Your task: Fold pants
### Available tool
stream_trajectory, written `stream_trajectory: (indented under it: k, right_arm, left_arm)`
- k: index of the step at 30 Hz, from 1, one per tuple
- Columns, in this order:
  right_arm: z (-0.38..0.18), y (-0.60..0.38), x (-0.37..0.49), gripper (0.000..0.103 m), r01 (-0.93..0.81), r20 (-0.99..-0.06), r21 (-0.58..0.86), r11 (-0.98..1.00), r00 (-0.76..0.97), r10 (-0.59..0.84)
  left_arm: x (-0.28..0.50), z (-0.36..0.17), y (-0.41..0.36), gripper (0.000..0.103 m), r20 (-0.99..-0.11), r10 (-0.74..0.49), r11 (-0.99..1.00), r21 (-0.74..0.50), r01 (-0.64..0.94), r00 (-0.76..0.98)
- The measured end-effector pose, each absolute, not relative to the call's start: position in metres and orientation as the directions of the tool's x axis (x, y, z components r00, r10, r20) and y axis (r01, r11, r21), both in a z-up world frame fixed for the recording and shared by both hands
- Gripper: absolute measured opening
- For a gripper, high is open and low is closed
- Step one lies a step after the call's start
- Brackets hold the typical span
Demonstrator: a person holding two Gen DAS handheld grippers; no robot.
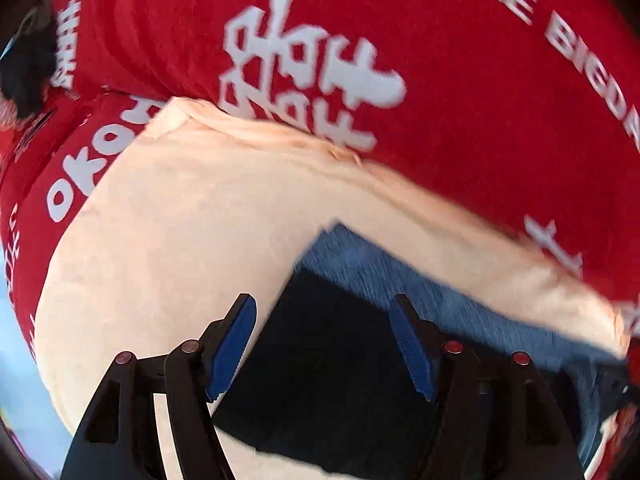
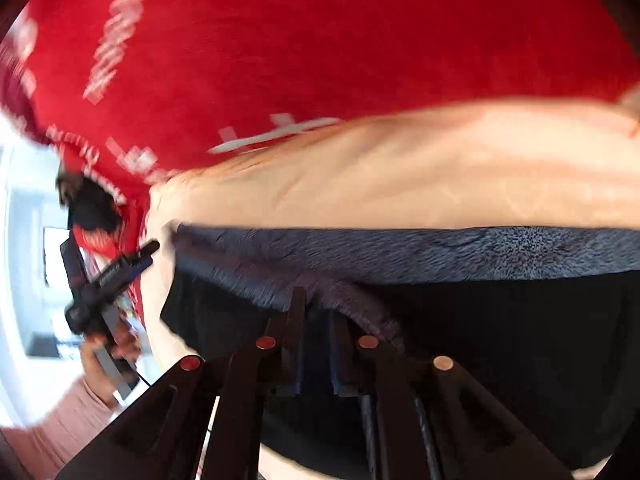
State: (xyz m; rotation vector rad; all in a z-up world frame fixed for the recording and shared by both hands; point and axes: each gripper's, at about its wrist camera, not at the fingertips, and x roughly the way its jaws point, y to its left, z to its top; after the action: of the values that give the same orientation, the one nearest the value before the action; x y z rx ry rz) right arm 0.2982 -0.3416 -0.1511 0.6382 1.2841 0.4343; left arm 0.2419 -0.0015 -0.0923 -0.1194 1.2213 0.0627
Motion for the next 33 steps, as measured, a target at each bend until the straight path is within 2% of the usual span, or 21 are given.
stream_trajectory:
  k: [3, 5, 6, 8, 11, 14, 15, 17, 18, 22, 26, 33]
  right_arm:
    - [-0.147, -0.312, 0.287, 0.015, 0.014, -0.711, 0.690, 0.724, 0.201, 0.674]
    - [-0.164, -0.297, 0.292, 0.015, 0.017, -0.740, 0.664, 0.747, 0.155, 0.654]
    - [-0.180, -0.291, 0.300, 0.015, 0.025, -0.776, 0.625, 0.780, 0.125, 0.618]
    - [-0.201, -0.290, 0.312, 0.015, 0.044, -0.820, 0.569, 0.821, 0.102, 0.563]
    - [-0.204, -0.316, 0.329, 0.011, 0.079, -0.841, 0.531, 0.844, 0.171, 0.513]
    - [-0.172, -0.358, 0.326, 0.012, 0.150, -0.811, 0.562, 0.813, 0.295, 0.506]
    - [-0.161, -0.367, 0.319, 0.016, 0.163, -0.807, 0.562, 0.811, 0.324, 0.494]
    - [-0.143, -0.390, 0.293, 0.042, 0.188, -0.796, 0.573, 0.798, 0.359, 0.487]
    - [-0.136, -0.399, 0.279, 0.046, 0.197, -0.789, 0.582, 0.789, 0.371, 0.490]
    - [-0.128, -0.443, 0.196, 0.048, 0.278, -0.769, 0.624, 0.730, 0.384, 0.511]
    - [-0.141, -0.481, 0.104, 0.048, 0.403, -0.762, 0.646, 0.648, 0.383, 0.522]
    - [-0.178, -0.498, -0.045, 0.048, 0.623, -0.828, 0.549, 0.558, 0.311, 0.467]
  left_arm:
    - [0.235, -0.119, -0.026, 0.070, -0.959, -0.015, 0.998, -0.033, -0.059, 0.283]
    - [0.232, -0.145, -0.049, 0.070, -0.969, -0.001, 1.000, -0.008, -0.029, 0.249]
    - [0.230, -0.151, -0.054, 0.077, -0.966, 0.035, 0.999, 0.031, -0.020, 0.255]
    - [0.231, -0.158, -0.065, 0.082, -0.949, 0.123, 0.992, 0.129, -0.001, 0.289]
    - [0.235, -0.152, -0.068, 0.082, -0.956, 0.124, 0.991, 0.130, 0.005, 0.266]
    - [0.226, -0.126, -0.084, 0.082, -0.953, 0.128, 0.985, 0.155, 0.077, 0.276]
    - [0.220, -0.115, -0.095, 0.082, -0.952, 0.113, 0.982, 0.150, 0.112, 0.283]
    - [0.207, -0.097, -0.122, 0.082, -0.959, 0.056, 0.977, 0.111, 0.183, 0.278]
    - [0.201, -0.091, -0.137, 0.082, -0.963, 0.030, 0.973, 0.090, 0.212, 0.270]
    - [0.162, -0.075, -0.221, 0.082, -0.977, -0.118, 0.927, -0.044, 0.372, 0.179]
    - [0.117, -0.075, -0.309, 0.082, -0.950, -0.311, 0.838, -0.278, 0.469, -0.008]
    - [0.046, -0.100, -0.399, 0.082, -0.912, -0.343, 0.732, -0.410, 0.544, -0.226]
